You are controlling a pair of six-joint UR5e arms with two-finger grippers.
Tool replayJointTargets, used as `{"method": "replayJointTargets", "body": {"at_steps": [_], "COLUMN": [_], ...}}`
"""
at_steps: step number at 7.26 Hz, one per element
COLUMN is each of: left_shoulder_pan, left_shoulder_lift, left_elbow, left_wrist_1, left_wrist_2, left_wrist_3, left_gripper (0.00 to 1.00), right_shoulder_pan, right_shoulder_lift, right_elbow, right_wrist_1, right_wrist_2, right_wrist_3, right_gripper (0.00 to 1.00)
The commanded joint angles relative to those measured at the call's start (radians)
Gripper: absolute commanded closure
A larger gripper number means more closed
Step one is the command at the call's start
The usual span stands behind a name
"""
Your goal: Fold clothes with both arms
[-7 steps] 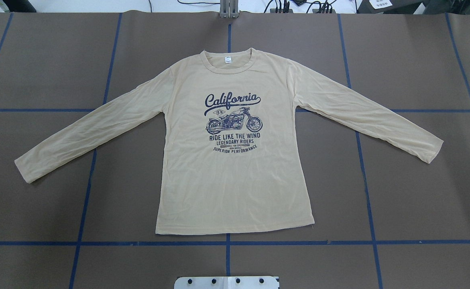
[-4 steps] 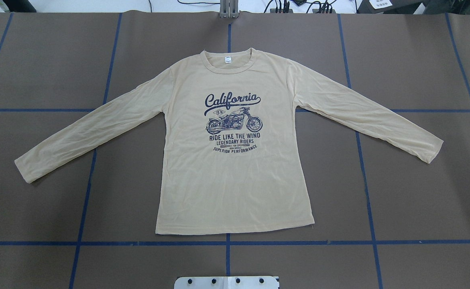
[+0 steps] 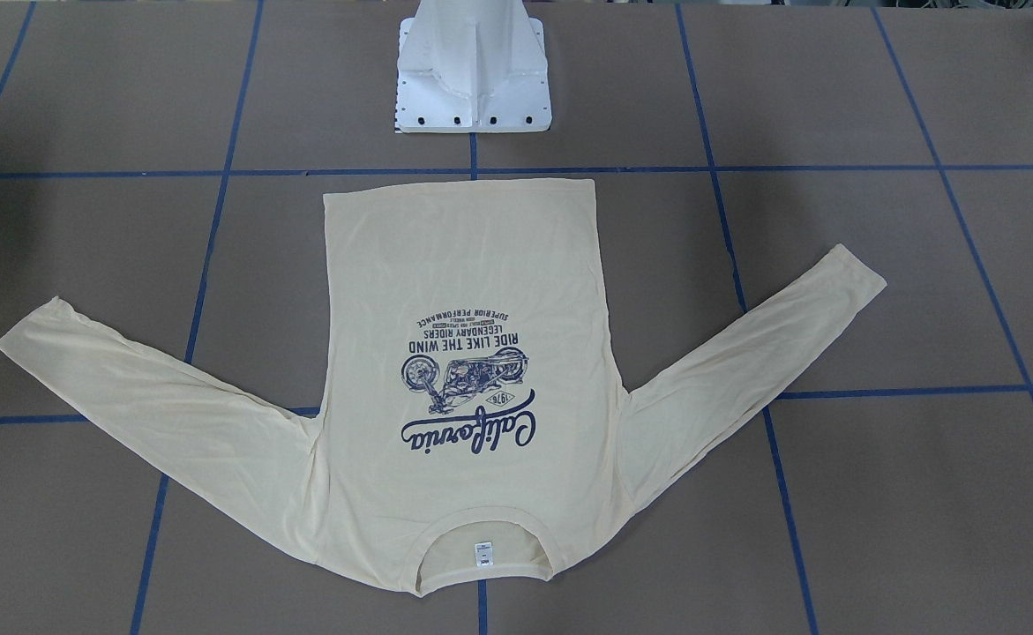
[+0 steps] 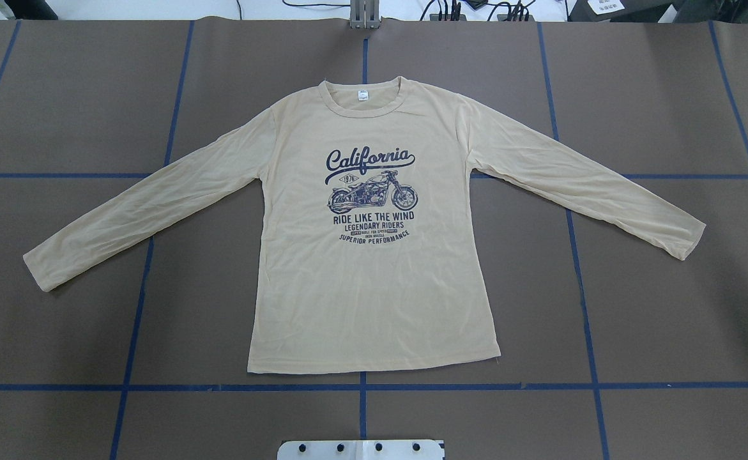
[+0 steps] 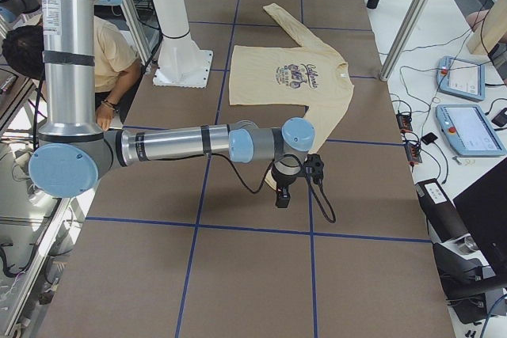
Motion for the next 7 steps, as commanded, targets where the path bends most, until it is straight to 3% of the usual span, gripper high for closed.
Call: {"method": "replayJointTargets", "body": {"at_steps": [1, 2, 4, 7], "left_shoulder_pan": [0.000, -0.002, -0.002, -0.002], "left_shoulder_lift": [0.000, 0.000, 0.000, 0.000], "left_elbow": [-0.005, -0.008, -0.016, -0.026], "left_wrist_1": [-0.004, -0.004, -0.004, -0.004], "left_wrist_2": [-0.009, -0.012, -0.055, -0.057], "left_wrist_3": [-0.009, -0.009, -0.012, -0.076], "left_gripper": [0.00, 0.00, 0.00, 0.00], "right_shoulder_pan": [-0.062, -0.088, -0.183, -0.224], "right_shoulder_lift": [0.004, 0.004, 0.011, 0.034], "right_elbow": [-0.076, -0.124, -0.222, -0.248], "right_wrist_1": [0.234, 0.355, 0.529, 0.530], "right_wrist_2": [0.003, 0.003, -0.011, -0.030], "right_wrist_3": [0.311, 0.468, 0.590, 0.590], "right_gripper": [0.01, 0.02, 0.07, 0.11]}}
